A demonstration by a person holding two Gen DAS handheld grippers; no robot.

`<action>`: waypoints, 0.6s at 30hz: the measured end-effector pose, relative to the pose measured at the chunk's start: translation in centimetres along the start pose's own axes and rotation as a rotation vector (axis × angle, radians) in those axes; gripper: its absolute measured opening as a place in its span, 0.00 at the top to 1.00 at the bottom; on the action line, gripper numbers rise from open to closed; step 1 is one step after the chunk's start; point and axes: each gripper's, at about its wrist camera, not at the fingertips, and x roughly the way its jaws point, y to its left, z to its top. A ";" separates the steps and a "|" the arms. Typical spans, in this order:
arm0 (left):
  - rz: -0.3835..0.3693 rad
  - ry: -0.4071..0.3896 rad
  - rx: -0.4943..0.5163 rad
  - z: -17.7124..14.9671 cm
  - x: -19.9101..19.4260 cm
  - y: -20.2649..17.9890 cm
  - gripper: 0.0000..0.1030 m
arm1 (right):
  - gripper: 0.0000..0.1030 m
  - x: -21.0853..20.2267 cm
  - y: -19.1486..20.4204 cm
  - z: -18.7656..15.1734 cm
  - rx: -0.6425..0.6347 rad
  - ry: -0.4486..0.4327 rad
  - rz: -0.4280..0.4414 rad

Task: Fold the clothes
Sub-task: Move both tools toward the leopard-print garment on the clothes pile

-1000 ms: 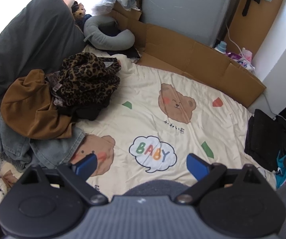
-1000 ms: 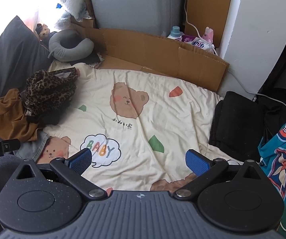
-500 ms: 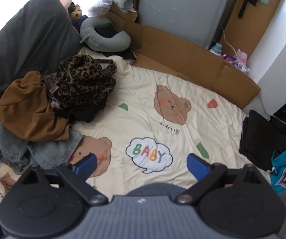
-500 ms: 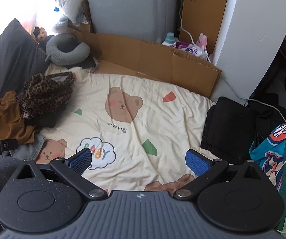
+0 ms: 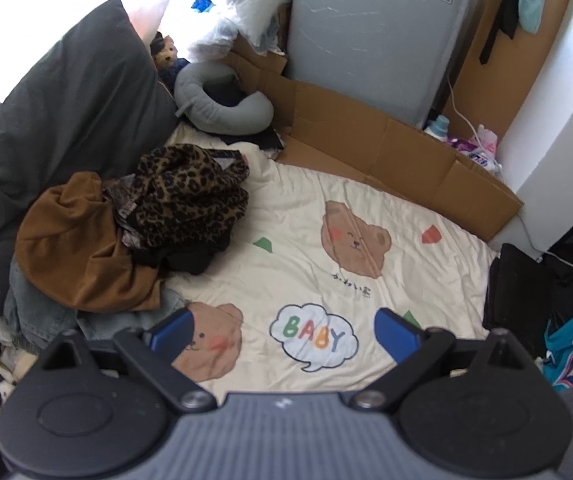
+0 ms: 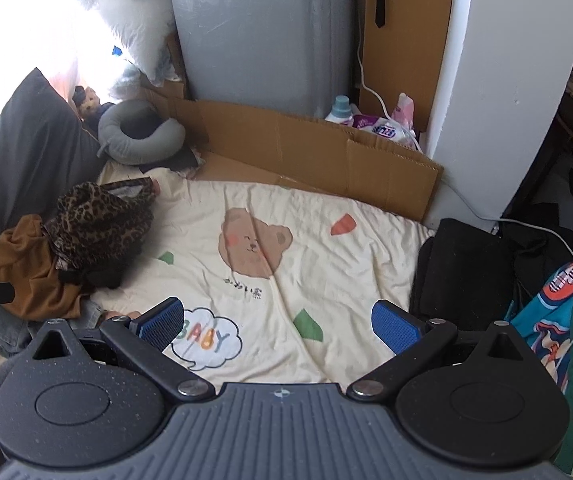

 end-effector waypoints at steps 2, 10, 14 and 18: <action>0.000 -0.016 0.003 0.3 -0.1 0.3 0.05 | 0.00 0.2 0.1 0.3 0.000 -0.008 0.006; 0.014 -0.030 -0.029 1.3 0.4 2.2 0.05 | 0.00 1.4 1.2 1.2 -0.027 -0.025 0.060; 0.019 -0.033 -0.055 1.9 0.9 3.5 0.05 | 0.00 2.1 1.4 1.8 -0.017 -0.031 0.072; 0.026 -0.047 -0.071 2.5 1.3 4.6 0.05 | 0.00 3.0 1.4 2.3 0.001 -0.031 0.087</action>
